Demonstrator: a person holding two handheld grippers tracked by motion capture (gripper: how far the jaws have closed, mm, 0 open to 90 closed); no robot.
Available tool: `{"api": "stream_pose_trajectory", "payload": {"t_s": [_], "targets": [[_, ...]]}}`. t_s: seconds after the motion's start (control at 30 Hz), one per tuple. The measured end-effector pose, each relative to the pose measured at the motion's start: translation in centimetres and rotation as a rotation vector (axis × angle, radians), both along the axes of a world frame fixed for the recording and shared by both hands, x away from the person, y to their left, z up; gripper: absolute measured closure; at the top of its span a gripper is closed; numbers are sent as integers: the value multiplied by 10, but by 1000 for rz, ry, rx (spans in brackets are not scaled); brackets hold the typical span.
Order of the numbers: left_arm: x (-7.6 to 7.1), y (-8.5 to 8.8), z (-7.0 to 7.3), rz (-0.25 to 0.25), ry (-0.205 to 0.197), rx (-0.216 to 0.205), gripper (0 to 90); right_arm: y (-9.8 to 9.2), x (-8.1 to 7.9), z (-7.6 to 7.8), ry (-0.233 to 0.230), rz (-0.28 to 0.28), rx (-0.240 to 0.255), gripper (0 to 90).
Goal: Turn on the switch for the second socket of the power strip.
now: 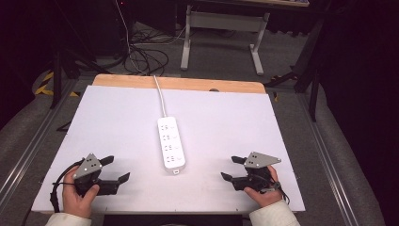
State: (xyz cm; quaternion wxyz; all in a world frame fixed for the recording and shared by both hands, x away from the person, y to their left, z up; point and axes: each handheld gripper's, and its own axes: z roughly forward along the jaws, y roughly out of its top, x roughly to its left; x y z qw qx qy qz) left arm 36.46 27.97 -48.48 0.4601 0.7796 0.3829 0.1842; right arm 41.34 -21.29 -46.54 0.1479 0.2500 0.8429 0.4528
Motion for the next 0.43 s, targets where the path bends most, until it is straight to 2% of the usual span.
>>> {"api": "stream_pose_trajectory", "payload": {"t_s": [0.2, 0.33, 0.43], "targets": [[-5, 3, 0, 6, -6, -2, 132, 4, 3, -1, 6, 6, -7, 291], [-6, -1, 0, 32, -21, 47, 124, 5, 5, -1, 5, 10, -12, 292], [-7, -5, 0, 21, -21, 46, 122, 5, 6, -1, 6, 7, -8, 294]]}}
